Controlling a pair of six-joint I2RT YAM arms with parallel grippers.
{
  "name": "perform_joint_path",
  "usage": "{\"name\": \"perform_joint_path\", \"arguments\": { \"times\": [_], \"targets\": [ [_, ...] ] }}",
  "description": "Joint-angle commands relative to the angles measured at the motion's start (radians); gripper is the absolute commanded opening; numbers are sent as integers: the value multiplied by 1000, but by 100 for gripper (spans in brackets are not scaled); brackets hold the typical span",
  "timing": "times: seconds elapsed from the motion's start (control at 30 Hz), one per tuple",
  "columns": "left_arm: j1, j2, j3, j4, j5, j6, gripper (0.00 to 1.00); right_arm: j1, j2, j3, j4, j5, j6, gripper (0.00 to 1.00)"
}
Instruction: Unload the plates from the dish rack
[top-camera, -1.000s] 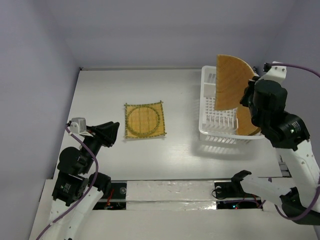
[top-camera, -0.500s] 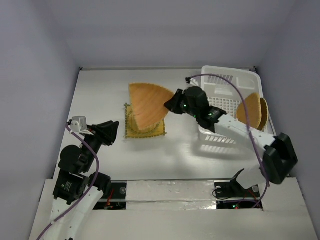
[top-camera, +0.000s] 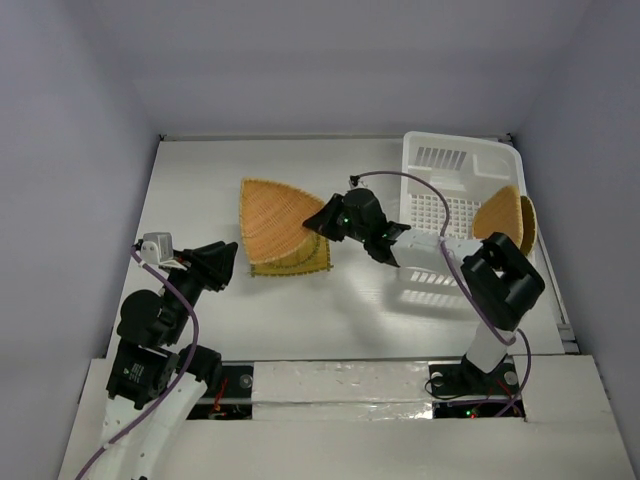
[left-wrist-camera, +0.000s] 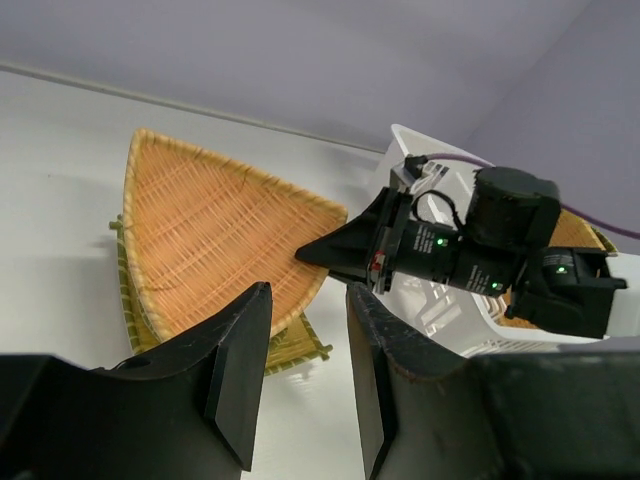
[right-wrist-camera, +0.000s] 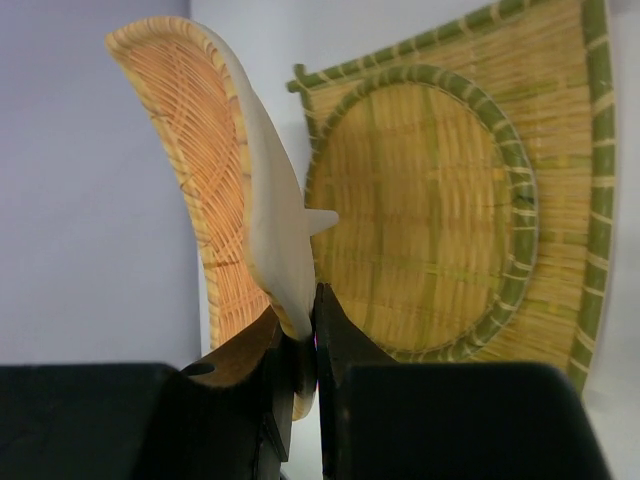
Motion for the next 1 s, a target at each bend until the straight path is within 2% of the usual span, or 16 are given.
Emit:
{"name": "perform_joint_path", "arguments": {
  "times": [0.0, 0.37, 0.43, 0.47, 0.57, 0.73, 0.93, 0.97],
  "targets": [
    [7, 12, 6, 46, 9, -2, 33, 0, 11, -11, 160, -19, 76, 0],
    [7, 16, 4, 49, 15, -2, 33, 0, 63, -76, 205, -22, 110, 0],
    [7, 14, 4, 49, 15, -2, 33, 0, 71, -89, 211, -25, 113, 4],
    [7, 14, 4, 49, 16, -2, 33, 0, 76, -90, 209, -28, 113, 10],
    [7, 14, 4, 49, 16, 0, 33, 0, 97, -90, 206, -30, 112, 19],
    [7, 11, 4, 47, 17, -2, 33, 0, 106, -100, 192, -22, 105, 28],
    [7, 6, 4, 50, 18, -2, 33, 0, 84, -106, 137, -1, 61, 57],
    [7, 6, 4, 50, 18, -3, 33, 0, 73, -107, 117, 4, 50, 66]
  ]
}}
